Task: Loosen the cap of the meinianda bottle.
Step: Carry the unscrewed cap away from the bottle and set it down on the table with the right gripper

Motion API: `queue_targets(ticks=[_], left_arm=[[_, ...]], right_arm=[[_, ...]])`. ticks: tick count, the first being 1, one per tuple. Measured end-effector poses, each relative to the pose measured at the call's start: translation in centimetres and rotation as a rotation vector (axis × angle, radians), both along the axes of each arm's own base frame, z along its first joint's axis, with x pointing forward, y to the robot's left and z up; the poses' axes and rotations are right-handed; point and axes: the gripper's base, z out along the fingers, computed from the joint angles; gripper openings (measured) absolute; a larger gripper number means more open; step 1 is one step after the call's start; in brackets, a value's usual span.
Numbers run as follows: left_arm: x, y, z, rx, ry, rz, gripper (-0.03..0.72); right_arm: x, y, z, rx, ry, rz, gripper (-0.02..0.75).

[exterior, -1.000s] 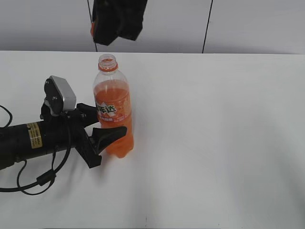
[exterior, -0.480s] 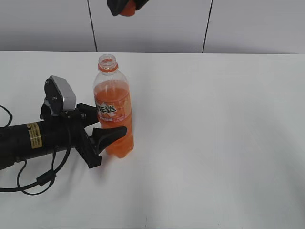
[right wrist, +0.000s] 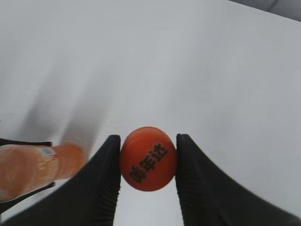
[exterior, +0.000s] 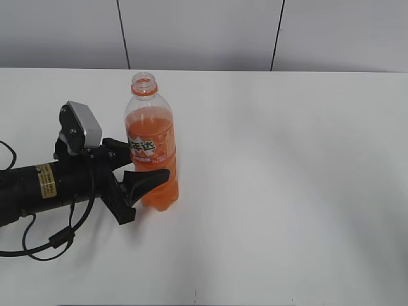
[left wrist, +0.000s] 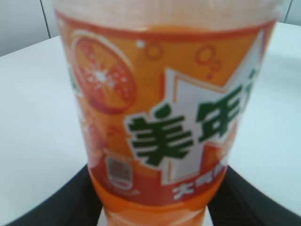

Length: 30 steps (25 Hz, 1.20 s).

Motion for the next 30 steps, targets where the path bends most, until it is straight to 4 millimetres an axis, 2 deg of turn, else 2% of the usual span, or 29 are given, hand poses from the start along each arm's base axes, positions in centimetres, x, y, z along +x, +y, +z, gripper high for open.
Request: queue_targets(ticks=[6, 11, 14, 19, 25, 30], left_arm=[[0.0, 0.0, 0.0, 0.000, 0.000, 0.000, 0.401], [0.1, 0.0, 0.0, -0.004, 0.000, 0.013, 0.401], [0.2, 0.1, 0.0, -0.006, 0.000, 0.022, 0.400], [0.2, 0.1, 0.1, -0.007, 0.001, 0.027, 0.400], [0.2, 0.1, 0.1, -0.008, 0.001, 0.031, 0.400], [0.2, 0.1, 0.1, -0.008, 0.001, 0.031, 0.400]], right_arm=[[2.6, -6.5, -2.0, -0.041, 0.060, -0.162, 0.269], [3.1, -9.8, -4.1, -0.074, 0.129, -0.235, 0.269], [3.0, -10.7, -5.7, -0.095, 0.183, -0.253, 0.269], [2.8, -11.0, -9.2, -0.114, 0.237, -0.257, 0.269], [2.1, -11.1, -15.2, -0.093, 0.233, -0.271, 0.269], [0.8, -11.4, -19.3, -0.079, 0.201, -0.280, 0.269]])
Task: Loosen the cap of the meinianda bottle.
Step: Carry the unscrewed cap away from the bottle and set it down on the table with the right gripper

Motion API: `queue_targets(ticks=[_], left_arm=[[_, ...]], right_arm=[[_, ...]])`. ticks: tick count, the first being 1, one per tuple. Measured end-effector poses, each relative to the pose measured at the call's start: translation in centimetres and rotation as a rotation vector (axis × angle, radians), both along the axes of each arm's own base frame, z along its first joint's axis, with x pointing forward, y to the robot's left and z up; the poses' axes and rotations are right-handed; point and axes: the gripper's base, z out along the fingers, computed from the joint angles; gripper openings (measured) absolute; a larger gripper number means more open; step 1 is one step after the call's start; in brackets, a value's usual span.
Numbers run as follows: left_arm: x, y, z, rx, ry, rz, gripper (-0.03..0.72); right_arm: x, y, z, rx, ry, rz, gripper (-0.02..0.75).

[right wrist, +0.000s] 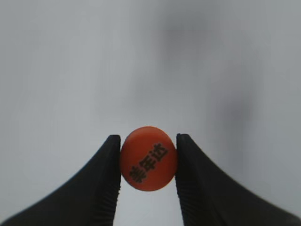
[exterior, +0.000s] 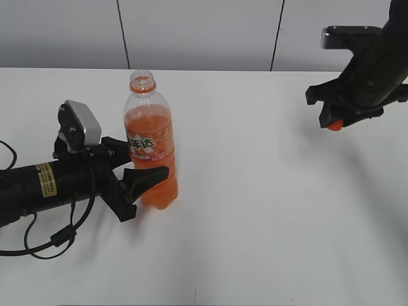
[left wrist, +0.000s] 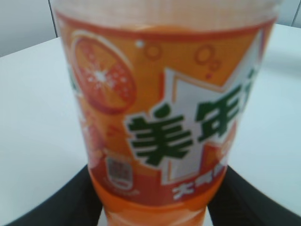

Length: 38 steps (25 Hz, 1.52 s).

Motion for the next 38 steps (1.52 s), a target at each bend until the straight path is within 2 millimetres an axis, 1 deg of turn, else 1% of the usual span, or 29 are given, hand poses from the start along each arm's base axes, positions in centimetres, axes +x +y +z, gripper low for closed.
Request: queue_targets(ticks=[5, 9, 12, 22, 27, 38], left_arm=[[0.0, 0.0, 0.0, 0.000, 0.000, 0.000, 0.400], [0.0, 0.0, 0.0, 0.000, 0.000, 0.000, 0.400], [0.0, 0.0, 0.0, 0.000, 0.000, 0.000, 0.400], [0.0, 0.0, 0.0, 0.000, 0.000, 0.002, 0.400], [0.0, 0.0, 0.0, -0.001, 0.000, 0.005, 0.400], [0.2, 0.1, 0.0, -0.004, 0.002, 0.026, 0.400]], right_arm=[[-0.9, -0.2, -2.6, 0.013, -0.038, -0.020, 0.269], [-0.4, -0.1, -4.9, 0.015, -0.035, -0.030, 0.269], [-0.2, -0.1, -6.2, 0.012, -0.024, -0.031, 0.269], [0.0, 0.0, -6.6, 0.019, -0.032, -0.037, 0.269], [0.0, 0.0, -7.8, 0.013, 0.000, -0.040, 0.269], [0.0, 0.0, -7.9, 0.017, -0.002, -0.044, 0.269]])
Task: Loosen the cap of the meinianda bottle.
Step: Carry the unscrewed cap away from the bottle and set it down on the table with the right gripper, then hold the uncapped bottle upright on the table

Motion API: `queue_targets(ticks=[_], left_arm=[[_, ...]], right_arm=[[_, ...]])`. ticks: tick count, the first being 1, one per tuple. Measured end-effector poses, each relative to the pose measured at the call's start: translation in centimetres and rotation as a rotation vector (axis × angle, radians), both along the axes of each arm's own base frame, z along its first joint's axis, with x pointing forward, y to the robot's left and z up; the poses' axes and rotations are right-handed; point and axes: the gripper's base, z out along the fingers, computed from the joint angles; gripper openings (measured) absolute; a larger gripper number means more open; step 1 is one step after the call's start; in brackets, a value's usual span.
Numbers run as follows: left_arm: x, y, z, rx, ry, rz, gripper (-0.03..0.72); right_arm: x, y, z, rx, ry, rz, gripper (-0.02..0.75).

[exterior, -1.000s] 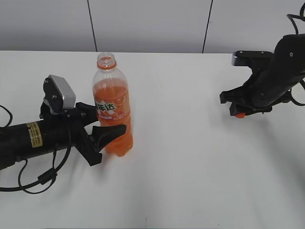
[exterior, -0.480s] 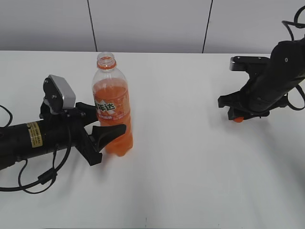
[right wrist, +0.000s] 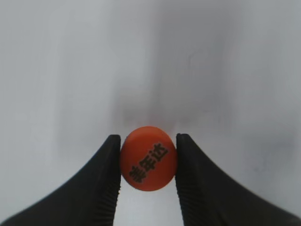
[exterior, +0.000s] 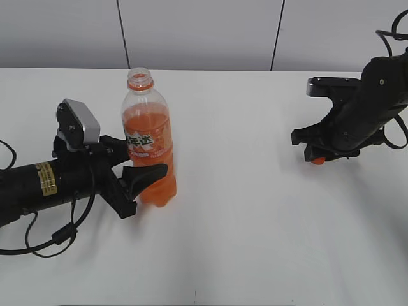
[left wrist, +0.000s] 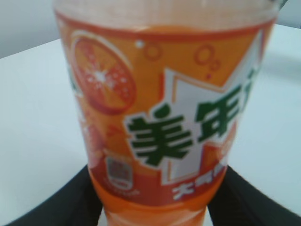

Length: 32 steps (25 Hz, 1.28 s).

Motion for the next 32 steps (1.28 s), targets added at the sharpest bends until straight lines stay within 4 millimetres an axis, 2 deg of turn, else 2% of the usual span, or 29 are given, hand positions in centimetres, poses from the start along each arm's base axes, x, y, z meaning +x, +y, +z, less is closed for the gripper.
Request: queue_targets(ticks=[5, 8, 13, 15, 18, 24, 29, 32], left_arm=[[0.0, 0.0, 0.0, 0.000, 0.000, 0.002, 0.400], [0.0, 0.0, 0.0, -0.001, 0.000, 0.003, 0.400], [0.0, 0.0, 0.0, -0.001, 0.000, 0.003, 0.400], [0.0, 0.0, 0.0, 0.000, 0.001, 0.003, 0.400], [0.0, 0.0, 0.0, 0.001, 0.001, 0.003, 0.426], [0.1, 0.4, -0.4, 0.044, 0.026, 0.017, 0.522], [0.1, 1.6, -0.8, 0.076, 0.041, 0.007, 0.536], [-0.2, 3.2, -1.2, 0.084, 0.067, 0.041, 0.536]], right_arm=[[0.0, 0.0, 0.0, 0.001, -0.003, 0.000, 0.302], [0.0, 0.0, 0.0, 0.001, -0.003, 0.000, 0.375], [0.0, 0.0, 0.0, 0.001, -0.003, 0.000, 0.549], [0.0, 0.0, 0.0, 0.001, -0.002, -0.001, 0.581], [0.0, 0.0, 0.8, 0.006, -0.021, -0.002, 0.589], [-0.2, 0.0, 4.0, 0.023, -0.101, -0.002, 0.589], [-0.6, -0.1, 7.0, 0.041, -0.179, -0.002, 0.589], [-0.9, -0.2, 8.6, 0.050, -0.222, -0.002, 0.589]])
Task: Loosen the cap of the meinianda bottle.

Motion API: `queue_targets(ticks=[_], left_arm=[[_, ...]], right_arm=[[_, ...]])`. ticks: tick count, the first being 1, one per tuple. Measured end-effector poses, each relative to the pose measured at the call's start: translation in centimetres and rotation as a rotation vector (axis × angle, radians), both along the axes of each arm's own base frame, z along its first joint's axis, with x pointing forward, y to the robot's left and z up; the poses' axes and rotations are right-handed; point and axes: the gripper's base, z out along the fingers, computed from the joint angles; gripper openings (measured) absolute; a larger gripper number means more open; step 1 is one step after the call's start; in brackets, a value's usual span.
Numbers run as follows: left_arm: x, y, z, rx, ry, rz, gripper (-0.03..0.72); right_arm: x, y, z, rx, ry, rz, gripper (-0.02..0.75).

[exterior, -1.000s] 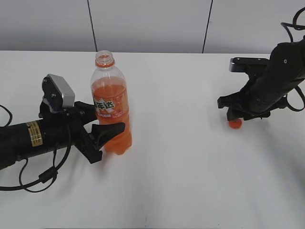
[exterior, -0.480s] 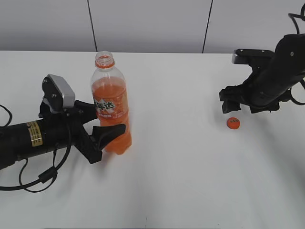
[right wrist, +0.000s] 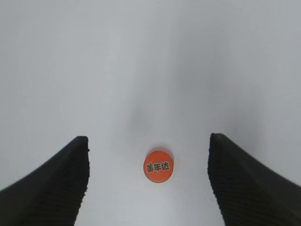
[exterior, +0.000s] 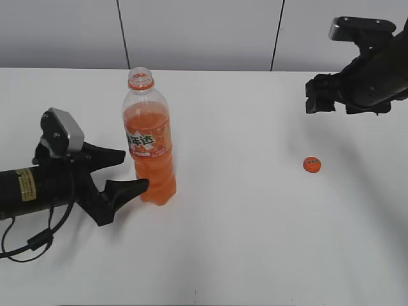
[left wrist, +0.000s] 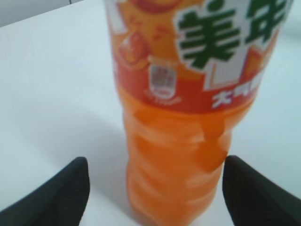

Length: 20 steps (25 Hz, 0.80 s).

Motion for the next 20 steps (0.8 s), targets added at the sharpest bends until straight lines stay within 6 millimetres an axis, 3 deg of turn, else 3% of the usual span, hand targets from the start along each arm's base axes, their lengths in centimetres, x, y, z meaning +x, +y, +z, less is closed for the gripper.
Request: queue_targets(ticks=[6, 15, 20], left_arm=[[-0.4, 2.9, 0.3, 0.015, 0.014, 0.075, 0.536], [1.2, 7.5, 5.8, 0.060, -0.099, 0.454, 0.537], [1.7, 9.7, 8.0, 0.104, -0.050, 0.700, 0.537]], right_arm=[[-0.6, -0.2, 2.6, 0.001, -0.072, 0.011, 0.589], [-0.5, -0.3, 4.7, -0.002, -0.189, 0.025, 0.589], [0.0, -0.3, 6.2, -0.025, -0.265, 0.046, 0.589]])
